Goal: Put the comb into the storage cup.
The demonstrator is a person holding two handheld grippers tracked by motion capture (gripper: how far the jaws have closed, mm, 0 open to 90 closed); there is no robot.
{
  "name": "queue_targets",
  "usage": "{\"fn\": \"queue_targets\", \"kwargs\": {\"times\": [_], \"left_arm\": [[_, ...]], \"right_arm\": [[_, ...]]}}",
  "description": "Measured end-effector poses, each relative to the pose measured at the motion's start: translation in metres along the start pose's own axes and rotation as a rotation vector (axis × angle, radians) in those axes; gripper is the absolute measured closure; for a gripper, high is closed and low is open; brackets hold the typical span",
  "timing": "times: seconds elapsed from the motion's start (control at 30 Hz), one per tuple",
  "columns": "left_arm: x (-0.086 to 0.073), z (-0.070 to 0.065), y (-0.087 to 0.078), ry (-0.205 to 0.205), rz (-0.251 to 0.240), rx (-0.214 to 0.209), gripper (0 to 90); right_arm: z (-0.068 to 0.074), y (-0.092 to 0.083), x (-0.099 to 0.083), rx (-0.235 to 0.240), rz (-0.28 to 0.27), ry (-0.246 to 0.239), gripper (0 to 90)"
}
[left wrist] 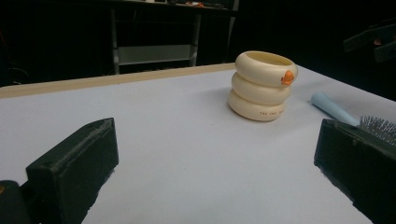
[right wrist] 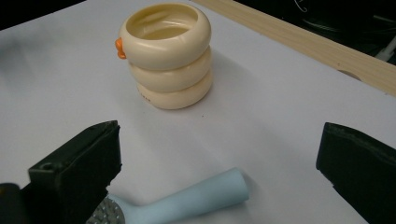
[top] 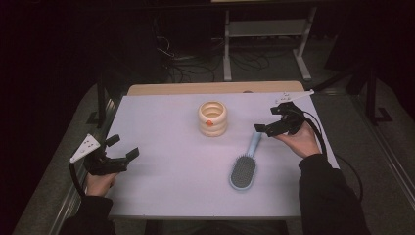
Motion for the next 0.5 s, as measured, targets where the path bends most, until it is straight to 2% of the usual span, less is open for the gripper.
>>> {"fn": "queue_targets", "kwargs": {"times": [0.5], "left_arm": [[0.0,0.0,0.001,0.003,0.009,-0.004,0.0]], "right_arm": [[-0.012,0.028,-0.007,-0.02,0.037,0.037,0.0]]}}
Point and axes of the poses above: each handheld gripper's, and its own axes: y roughly forward along the jaws, x roughly out of its top, z roughly to its left, the point moved 1 cm from there along y, roughly forward along the jaws, and after that the axes turned 1 degree about -x, right-handed, at the moved point
